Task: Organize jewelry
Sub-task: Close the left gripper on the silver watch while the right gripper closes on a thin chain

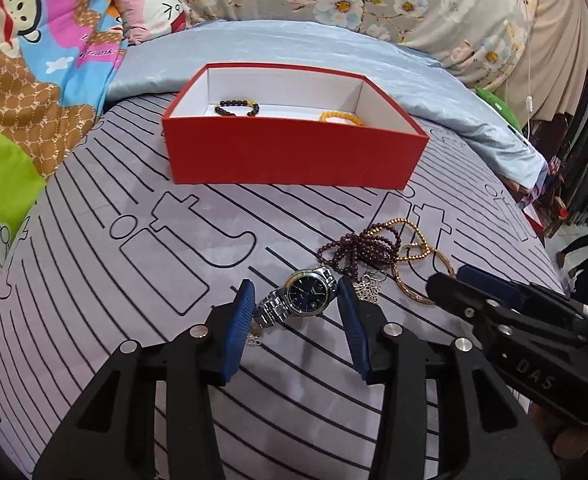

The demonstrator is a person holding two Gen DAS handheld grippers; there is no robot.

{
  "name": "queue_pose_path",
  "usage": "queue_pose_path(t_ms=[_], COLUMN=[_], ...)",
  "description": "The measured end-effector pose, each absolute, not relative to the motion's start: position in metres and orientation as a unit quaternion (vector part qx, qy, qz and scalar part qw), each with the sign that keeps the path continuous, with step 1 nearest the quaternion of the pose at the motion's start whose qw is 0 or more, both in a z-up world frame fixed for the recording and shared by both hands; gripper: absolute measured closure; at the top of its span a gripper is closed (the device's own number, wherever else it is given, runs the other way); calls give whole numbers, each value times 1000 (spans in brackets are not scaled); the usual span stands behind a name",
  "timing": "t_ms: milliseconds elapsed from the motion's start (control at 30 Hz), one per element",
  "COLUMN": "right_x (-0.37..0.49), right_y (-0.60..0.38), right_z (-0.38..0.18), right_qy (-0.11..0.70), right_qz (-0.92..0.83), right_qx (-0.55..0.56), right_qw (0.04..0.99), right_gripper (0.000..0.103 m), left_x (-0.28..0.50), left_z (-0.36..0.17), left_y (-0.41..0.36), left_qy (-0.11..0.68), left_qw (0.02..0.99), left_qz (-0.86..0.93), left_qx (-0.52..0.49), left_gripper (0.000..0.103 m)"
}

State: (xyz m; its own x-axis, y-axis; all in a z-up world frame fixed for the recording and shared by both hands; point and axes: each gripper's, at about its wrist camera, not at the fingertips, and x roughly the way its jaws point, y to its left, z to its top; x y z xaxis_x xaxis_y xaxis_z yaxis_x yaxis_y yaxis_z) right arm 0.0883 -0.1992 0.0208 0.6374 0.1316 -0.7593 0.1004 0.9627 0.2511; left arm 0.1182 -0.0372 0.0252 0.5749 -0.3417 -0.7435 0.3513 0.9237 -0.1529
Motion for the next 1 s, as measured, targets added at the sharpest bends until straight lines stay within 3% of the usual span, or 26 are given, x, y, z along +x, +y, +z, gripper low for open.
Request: queue_pose_path(t_ms=[433, 533, 1000], right_x=[132, 137, 128], right_y=[-178, -176, -179], right_z=[21, 18, 56], right_qy=[428, 432, 398], right_qz=[29, 31, 59], right_qx=[113, 109, 122], right_qw=[896, 895, 908], right_gripper=[87, 98, 99], left_x=[121, 121, 122], left_z=[23, 24, 54], left_y=[-25, -25, -22], left_qy=[425, 424, 403], left_qw=[885, 886, 895], left_qz=[-188, -188, -192], left_qx=[-10, -10, -12], left_gripper=[62, 62, 62])
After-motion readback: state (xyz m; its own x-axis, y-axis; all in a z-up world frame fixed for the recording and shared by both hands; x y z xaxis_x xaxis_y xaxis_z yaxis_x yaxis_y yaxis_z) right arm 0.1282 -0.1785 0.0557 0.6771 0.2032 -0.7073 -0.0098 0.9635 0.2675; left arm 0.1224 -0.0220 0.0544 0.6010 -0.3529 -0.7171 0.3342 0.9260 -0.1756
